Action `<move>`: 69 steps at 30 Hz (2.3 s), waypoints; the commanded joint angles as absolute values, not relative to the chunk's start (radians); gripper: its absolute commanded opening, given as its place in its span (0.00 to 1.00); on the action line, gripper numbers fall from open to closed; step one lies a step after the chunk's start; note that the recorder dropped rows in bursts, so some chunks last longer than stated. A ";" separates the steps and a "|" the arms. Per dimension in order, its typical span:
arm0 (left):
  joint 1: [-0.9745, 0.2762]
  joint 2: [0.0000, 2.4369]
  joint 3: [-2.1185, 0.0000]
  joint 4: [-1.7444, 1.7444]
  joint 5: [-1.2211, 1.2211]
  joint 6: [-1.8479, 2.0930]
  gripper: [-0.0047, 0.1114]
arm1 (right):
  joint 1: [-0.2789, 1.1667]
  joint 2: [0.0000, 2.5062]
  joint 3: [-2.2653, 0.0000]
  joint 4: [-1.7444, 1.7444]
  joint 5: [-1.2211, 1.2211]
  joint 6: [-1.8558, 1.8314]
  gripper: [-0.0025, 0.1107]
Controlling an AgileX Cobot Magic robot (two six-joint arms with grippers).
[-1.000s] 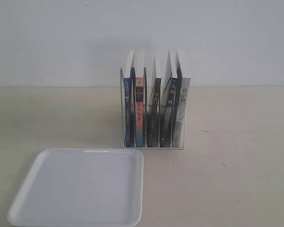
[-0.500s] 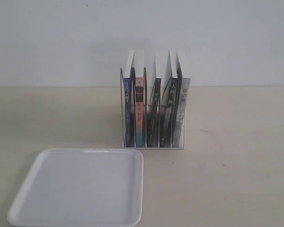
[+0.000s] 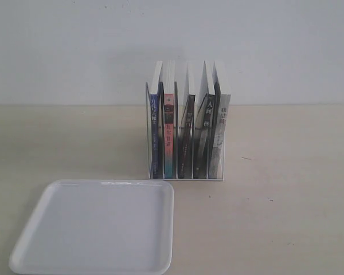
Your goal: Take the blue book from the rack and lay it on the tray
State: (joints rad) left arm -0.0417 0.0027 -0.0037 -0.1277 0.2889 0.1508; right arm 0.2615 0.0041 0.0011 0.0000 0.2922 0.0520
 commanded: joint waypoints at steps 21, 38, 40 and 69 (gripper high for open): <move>-0.039 0.000 0.000 -0.123 0.292 0.152 0.08 | 0.259 0.490 -0.630 0.019 -0.017 0.077 0.02; -0.039 0.000 0.000 -0.123 0.292 0.152 0.08 | 0.259 1.224 -1.071 0.101 0.768 0.076 0.02; -0.039 0.000 0.000 -0.123 0.292 0.152 0.08 | 0.259 1.240 -1.073 0.097 0.743 0.071 0.02; -0.039 0.000 0.000 -0.123 0.292 0.152 0.08 | 0.419 1.904 -1.850 0.032 1.000 0.156 0.48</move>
